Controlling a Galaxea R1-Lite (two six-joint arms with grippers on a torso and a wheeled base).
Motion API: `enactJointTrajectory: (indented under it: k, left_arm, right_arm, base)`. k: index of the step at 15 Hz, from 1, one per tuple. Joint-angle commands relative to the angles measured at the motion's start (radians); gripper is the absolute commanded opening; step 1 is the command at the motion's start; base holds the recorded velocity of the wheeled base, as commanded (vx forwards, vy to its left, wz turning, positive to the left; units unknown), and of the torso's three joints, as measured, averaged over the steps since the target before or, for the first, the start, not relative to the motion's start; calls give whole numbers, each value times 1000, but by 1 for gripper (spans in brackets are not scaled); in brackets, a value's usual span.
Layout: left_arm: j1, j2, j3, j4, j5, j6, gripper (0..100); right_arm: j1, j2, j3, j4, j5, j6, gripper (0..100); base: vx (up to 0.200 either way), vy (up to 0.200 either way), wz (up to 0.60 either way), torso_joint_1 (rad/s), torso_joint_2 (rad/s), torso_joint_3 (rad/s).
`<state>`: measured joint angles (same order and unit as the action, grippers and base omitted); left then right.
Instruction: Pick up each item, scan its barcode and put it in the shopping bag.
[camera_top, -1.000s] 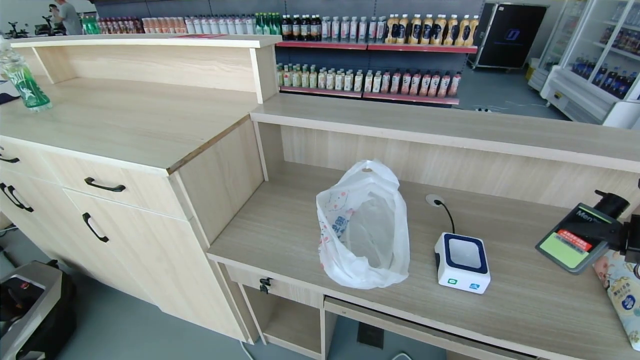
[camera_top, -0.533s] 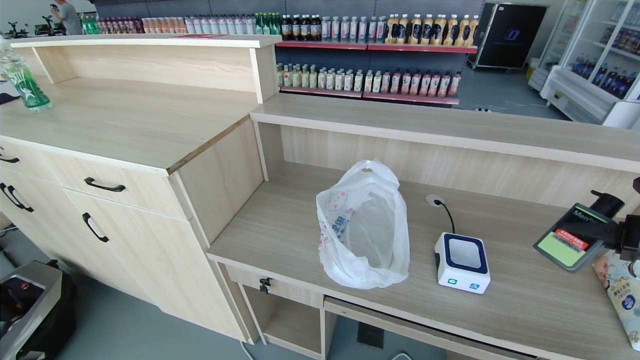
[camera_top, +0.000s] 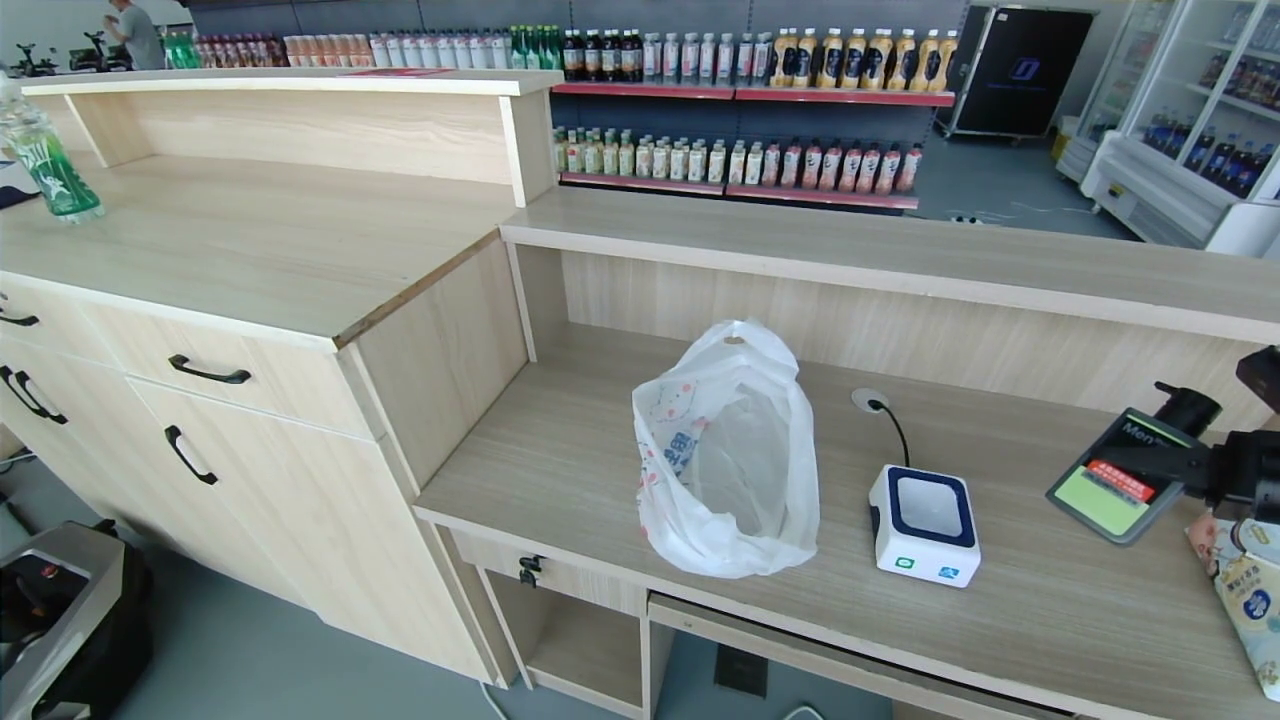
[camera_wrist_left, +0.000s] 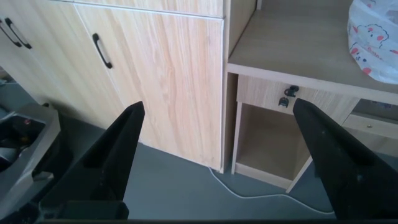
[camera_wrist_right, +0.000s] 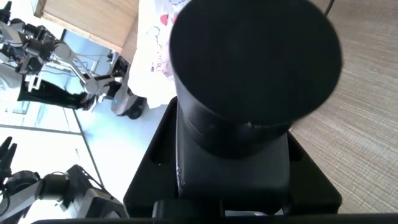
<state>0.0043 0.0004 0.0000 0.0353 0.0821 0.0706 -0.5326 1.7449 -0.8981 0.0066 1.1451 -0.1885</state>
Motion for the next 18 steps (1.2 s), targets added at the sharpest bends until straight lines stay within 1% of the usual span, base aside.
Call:
enactJointTrajectory:
  k: [1,6,10,15,18]
  left_arm:
    - [0,0,0,0,1,0,100]
    - [0,1,0,0,1,0,100]
    - [0,0,0,0,1,0,100]
    - [0,0,0,0,1,0,100]
    - [0,1,0,0,1,0,100]
  right_arm:
    - [8,10,-12,0,1,-3,0]
    - [19,28,-28,1,-1,-9,0]
    - [46,30,-35,0,-1,-11,0]
    - [46,41,-38,1,-2,-35,0]
    - [46,-24,-47,0,-13,-69,0]
  base:
    - [0,0,0,0,0,0]
    - [0,0,0,0,0,0]
    - [0,0,0,0,0,0]
    - [0,0,0,0,0,0]
    - [0,0,0,0,0,0]
